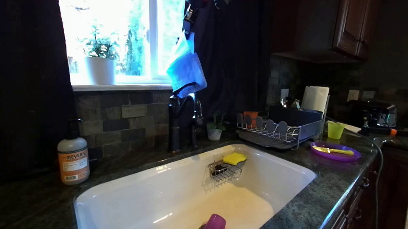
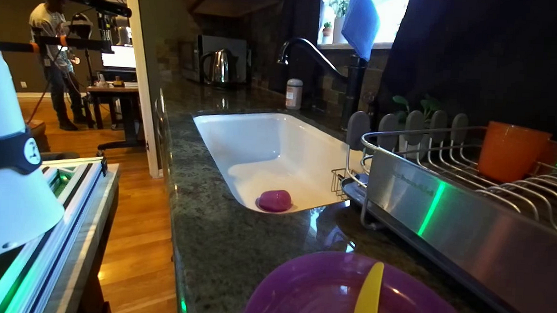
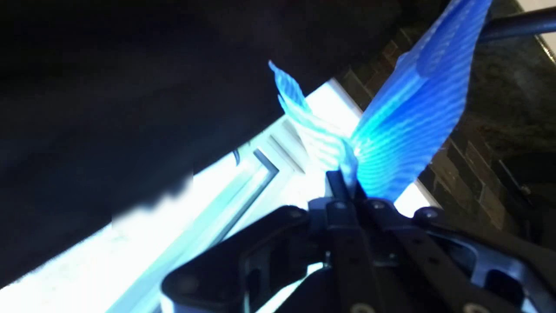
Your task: Put the blue object over the tap nozzle
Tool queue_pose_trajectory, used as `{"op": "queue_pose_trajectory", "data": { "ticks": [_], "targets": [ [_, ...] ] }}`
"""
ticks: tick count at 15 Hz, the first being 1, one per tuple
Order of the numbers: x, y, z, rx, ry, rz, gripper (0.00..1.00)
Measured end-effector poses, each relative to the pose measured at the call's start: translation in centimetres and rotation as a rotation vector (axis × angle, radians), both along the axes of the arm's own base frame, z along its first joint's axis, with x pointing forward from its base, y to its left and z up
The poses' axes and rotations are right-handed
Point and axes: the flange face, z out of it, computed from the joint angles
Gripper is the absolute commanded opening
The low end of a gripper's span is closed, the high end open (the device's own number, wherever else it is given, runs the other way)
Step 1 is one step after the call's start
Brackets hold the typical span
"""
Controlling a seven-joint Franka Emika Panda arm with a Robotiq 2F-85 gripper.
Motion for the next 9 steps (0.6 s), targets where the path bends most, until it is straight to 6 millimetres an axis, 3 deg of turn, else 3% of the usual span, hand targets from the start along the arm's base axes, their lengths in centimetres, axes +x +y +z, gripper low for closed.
{"op": "queue_pose_trajectory", "data": {
  "ticks": [5,9],
  "targets": [
    [2.0,7.8,-0.2,-0.029,-0.018,0.151,0.01],
    [2.5,8.0,-0.5,-0.025,-0.019,0.151,0.0]
  ]
}}
